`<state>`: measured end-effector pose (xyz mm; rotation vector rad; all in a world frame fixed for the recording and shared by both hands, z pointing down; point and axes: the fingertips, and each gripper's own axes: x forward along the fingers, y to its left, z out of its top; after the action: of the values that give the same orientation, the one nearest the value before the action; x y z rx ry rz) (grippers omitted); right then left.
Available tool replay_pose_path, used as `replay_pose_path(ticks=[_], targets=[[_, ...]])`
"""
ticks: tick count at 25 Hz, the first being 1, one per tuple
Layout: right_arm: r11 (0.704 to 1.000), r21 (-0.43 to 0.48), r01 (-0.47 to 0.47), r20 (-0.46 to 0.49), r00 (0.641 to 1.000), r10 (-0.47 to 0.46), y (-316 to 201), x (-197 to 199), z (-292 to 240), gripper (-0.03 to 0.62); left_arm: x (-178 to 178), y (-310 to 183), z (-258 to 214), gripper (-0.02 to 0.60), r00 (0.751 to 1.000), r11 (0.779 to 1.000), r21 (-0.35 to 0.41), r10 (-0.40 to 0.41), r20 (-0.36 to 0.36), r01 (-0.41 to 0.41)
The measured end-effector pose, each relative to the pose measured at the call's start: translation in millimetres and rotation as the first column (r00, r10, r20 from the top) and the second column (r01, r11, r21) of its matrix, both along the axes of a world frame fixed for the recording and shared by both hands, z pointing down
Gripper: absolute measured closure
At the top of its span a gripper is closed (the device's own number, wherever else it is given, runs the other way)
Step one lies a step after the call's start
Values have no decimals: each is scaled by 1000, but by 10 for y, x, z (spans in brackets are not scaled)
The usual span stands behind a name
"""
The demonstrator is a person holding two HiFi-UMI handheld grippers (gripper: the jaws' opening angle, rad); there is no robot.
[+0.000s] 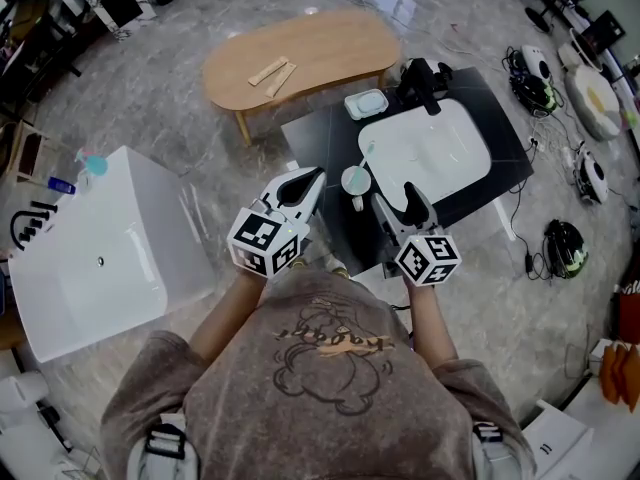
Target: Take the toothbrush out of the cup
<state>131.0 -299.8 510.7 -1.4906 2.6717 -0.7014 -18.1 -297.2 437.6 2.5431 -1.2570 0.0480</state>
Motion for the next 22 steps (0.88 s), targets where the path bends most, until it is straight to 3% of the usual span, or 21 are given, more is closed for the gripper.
replay_pose_path(ticks=[8, 22], targets=[[996, -70, 55, 5, 999, -54, -285, -155, 322, 241, -78, -31, 15, 560, 1000, 1000, -1, -23, 9, 23], [974, -175, 146, -86, 983, -163, -793, -497, 943, 285, -199, 30, 109, 560, 998, 998, -22, -60, 15, 60]])
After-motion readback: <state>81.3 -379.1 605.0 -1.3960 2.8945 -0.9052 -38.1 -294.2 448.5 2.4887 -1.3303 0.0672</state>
